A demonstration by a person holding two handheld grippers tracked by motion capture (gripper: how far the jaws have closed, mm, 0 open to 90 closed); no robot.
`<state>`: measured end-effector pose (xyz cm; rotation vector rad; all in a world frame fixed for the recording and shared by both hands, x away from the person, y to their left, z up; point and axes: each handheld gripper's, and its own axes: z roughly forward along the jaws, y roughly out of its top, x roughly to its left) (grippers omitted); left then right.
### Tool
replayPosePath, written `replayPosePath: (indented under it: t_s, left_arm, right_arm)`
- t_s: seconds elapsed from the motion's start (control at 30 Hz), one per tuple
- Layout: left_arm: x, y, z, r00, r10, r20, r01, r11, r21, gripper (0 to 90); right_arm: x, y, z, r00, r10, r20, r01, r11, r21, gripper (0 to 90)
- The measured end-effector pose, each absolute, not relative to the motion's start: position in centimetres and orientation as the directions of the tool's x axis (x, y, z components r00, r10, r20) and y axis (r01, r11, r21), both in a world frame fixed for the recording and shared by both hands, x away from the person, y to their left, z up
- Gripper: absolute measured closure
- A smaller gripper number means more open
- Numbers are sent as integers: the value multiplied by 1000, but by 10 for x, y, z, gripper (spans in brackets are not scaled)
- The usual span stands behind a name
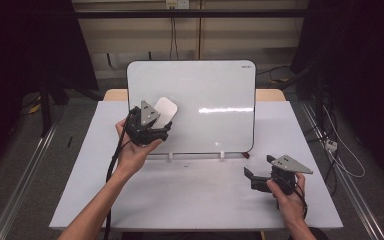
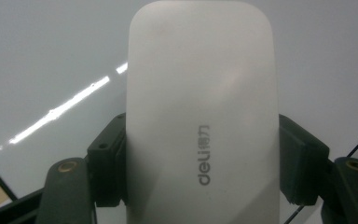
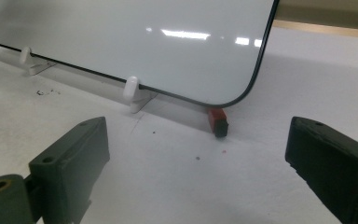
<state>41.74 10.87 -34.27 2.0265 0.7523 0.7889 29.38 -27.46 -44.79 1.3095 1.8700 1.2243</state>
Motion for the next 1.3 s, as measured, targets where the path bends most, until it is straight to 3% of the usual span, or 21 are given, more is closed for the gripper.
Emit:
replayPosePath:
  t_s: [0.97, 1.3]
  left_arm:
    - [403, 158, -338, 527, 817, 236, 271, -424, 864, 311]
    - [399, 163, -358, 542, 798, 265, 292, -474, 831, 311]
  right_arm:
    - [294, -276, -449, -379, 923, 71, 432, 108, 896, 63]
    - [295, -273, -448, -378, 923, 68, 430, 110, 896, 63]
